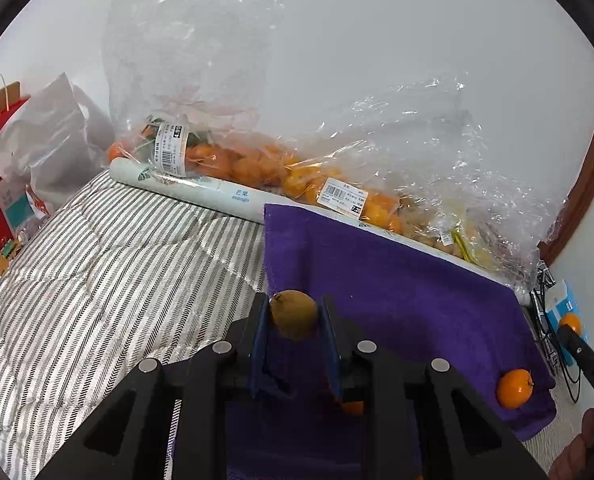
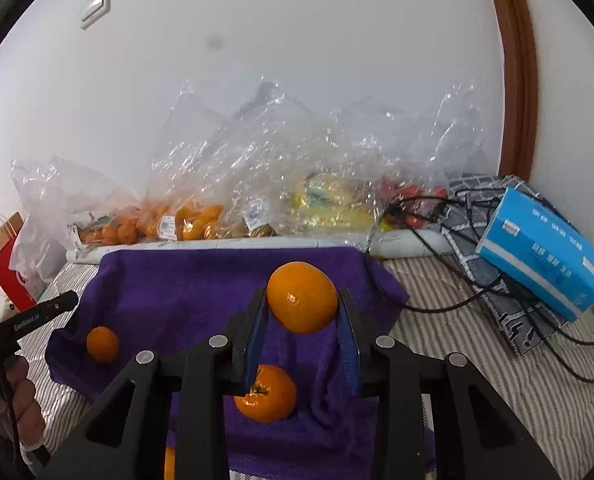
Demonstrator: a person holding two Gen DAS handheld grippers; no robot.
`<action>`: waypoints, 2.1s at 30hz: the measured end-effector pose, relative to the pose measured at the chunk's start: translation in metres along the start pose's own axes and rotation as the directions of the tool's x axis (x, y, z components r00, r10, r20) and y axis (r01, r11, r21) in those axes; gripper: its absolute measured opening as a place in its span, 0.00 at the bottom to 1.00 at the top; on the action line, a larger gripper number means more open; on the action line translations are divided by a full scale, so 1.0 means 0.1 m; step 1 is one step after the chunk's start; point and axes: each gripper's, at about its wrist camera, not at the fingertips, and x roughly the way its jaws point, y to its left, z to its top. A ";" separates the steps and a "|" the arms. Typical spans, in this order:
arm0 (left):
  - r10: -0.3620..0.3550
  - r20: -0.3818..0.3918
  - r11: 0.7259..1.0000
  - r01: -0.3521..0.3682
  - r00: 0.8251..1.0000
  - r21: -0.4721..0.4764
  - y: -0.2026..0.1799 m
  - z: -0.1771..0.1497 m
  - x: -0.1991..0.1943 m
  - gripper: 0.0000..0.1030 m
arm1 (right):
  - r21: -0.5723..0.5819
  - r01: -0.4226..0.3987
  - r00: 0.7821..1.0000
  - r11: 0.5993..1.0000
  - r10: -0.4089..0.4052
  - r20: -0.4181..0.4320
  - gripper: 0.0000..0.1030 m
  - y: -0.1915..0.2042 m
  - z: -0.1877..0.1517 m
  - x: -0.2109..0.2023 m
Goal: Organize fruits
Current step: 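Carry the orange in right tool over the towel while left carries yellow fruit, then lower orange onto towel with right tool while left releases yellow fruit there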
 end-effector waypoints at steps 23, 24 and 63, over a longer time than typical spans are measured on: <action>-0.049 -0.039 0.998 0.050 0.998 0.048 -0.09 -0.15 0.13 0.23 | -0.004 0.034 0.987 0.999 -0.035 -0.158 0.33 -0.09 -0.28 0.47; -0.049 -0.039 0.997 0.051 0.998 0.054 -0.10 -0.16 0.14 0.23 | -0.002 0.030 0.988 1.000 -0.030 -0.155 0.33 -0.08 -0.27 0.47; -0.084 0.039 0.990 0.079 0.996 0.112 -0.16 -0.30 -0.48 0.47 | -0.175 -0.103 0.980 0.979 0.069 -0.188 0.33 0.56 -0.56 -0.17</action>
